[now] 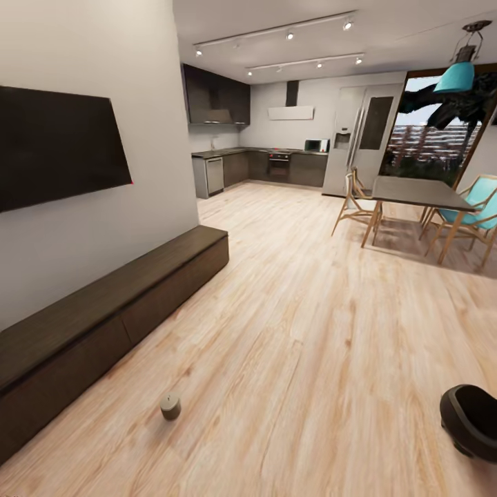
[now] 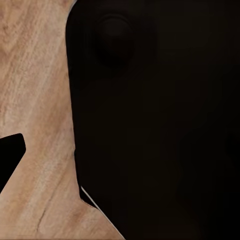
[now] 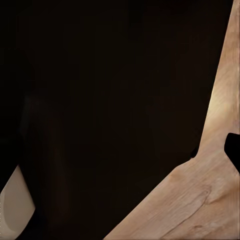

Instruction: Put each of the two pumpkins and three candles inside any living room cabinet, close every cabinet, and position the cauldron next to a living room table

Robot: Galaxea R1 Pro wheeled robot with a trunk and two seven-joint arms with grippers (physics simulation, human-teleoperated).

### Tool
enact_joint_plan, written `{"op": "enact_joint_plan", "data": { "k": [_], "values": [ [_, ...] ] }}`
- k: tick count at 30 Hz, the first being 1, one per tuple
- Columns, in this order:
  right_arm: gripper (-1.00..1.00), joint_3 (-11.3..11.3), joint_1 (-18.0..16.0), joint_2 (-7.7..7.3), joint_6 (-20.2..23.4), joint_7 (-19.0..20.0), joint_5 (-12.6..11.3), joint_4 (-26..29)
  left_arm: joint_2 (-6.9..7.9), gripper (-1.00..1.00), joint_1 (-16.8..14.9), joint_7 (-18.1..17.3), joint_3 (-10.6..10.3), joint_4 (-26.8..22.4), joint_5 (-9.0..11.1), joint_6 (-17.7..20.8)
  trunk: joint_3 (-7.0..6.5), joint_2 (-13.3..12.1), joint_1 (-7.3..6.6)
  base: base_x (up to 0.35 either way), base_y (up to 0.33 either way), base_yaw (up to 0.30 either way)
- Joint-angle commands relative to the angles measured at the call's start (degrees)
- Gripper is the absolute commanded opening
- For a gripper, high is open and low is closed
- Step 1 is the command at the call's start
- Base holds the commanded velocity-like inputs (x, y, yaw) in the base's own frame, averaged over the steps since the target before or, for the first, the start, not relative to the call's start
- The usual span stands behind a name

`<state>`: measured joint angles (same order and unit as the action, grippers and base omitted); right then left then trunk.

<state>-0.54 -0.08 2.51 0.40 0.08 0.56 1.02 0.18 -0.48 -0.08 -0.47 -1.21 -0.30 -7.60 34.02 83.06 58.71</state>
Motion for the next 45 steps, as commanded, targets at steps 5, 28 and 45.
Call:
{"op": "enact_joint_plan", "data": {
  "k": [5, 28, 45],
  "values": [
    [1.0, -0.04, -0.01, 0.03, 0.04, 0.01, 0.06, 0.04, 0.05, 1.0, -0.04, -0.01, -0.06, 0.07, -0.03, -0.56, 0.05, 0.02, 0.02, 0.242, -0.213, 0.248],
    [1.0, -0.07, -0.01, 0.04, 0.03, 0.01, 0.06, -0.05, -0.01, 1.0, -0.04, -0.01, -0.06, 0.07, -0.05, -2.32, 0.05, 0.02, 0.02, 0.036, -0.041, 0.279],
    [1.0, -0.13, 0.0, 0.04, -0.04, 0.05, 0.14, -0.05, 0.02, 1.0, -0.04, -0.01, -0.06, 0.07, -0.04, -2.33, 0.05, 0.02, 0.02, 0.0, 0.0, 0.28]
  ]
}}
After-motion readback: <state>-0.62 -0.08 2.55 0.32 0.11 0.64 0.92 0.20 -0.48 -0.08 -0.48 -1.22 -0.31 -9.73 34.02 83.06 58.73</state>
